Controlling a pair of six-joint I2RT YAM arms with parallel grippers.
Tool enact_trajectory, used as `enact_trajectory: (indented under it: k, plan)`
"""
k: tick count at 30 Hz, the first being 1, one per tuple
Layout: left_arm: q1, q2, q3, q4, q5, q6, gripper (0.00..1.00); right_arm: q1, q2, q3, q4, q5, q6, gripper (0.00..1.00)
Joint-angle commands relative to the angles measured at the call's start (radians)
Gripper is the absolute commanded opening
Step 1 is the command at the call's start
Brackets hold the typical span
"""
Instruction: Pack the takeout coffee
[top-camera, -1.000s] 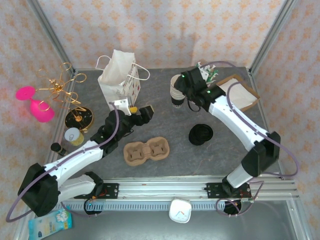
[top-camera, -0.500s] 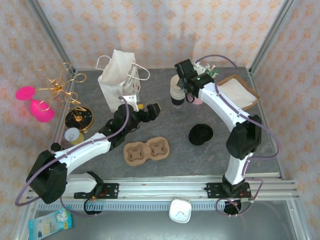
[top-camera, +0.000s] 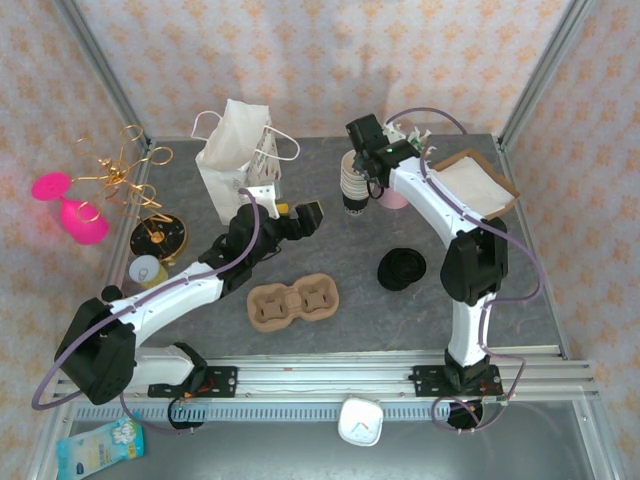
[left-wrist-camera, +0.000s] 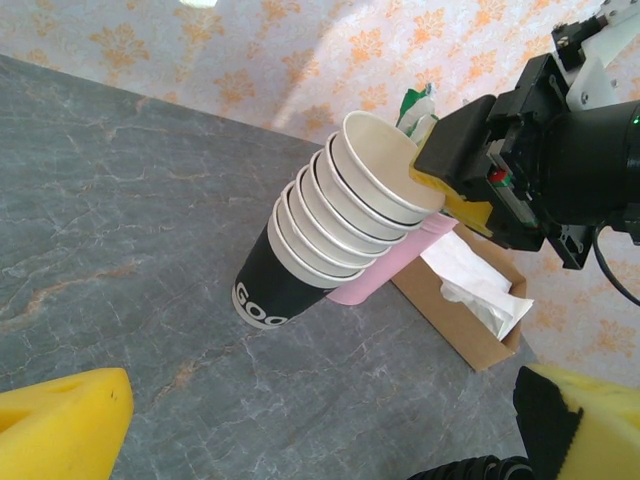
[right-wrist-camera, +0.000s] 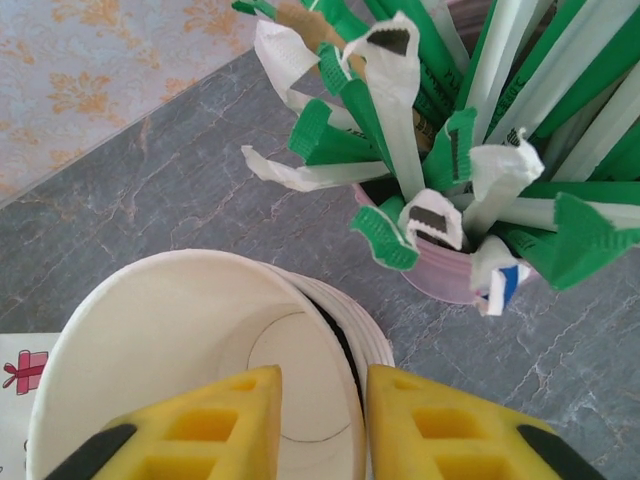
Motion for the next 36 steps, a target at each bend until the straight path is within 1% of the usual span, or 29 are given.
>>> enact_trajectory:
  k: [1,4,6,10,12,20,24,30,36]
  plan:
    - [-0.008,0.001,0.029,-0.019,-0.026,0.026,0.99,-0.007,0.002,0.027,-0.013,0.006,-0.002,0.24]
    - [-0.008,-0.006,0.029,-0.021,-0.03,0.028,0.99,-0.011,0.006,0.023,-0.014,0.0,-0.002,0.22]
    - [-0.008,-0.005,0.028,-0.02,-0.028,0.028,0.99,-0.013,0.006,0.027,-0.019,-0.005,0.0,0.17]
    - [-0.008,0.006,0.037,-0.027,-0.023,0.028,0.99,-0.014,-0.005,0.028,-0.01,-0.007,0.005,0.15]
    - [-0.008,0.008,0.039,-0.025,-0.02,0.028,0.99,-0.014,-0.016,0.027,-0.009,-0.01,0.01,0.11]
    - [-0.008,0.009,0.051,-0.035,-0.018,0.028,0.99,-0.022,-0.086,-0.017,0.04,-0.027,0.039,0.04]
    - [-0.008,0.004,0.057,-0.04,-0.02,0.028,0.99,-0.022,-0.109,-0.014,0.053,-0.024,0.039,0.03]
    - [-0.008,-0.01,0.069,-0.07,-0.023,0.018,0.99,-0.022,-0.127,0.028,0.019,-0.015,0.027,0.01]
    - [-0.008,-0.043,0.078,-0.111,-0.012,0.01,0.99,-0.02,-0.214,0.04,-0.015,-0.022,-0.001,0.0]
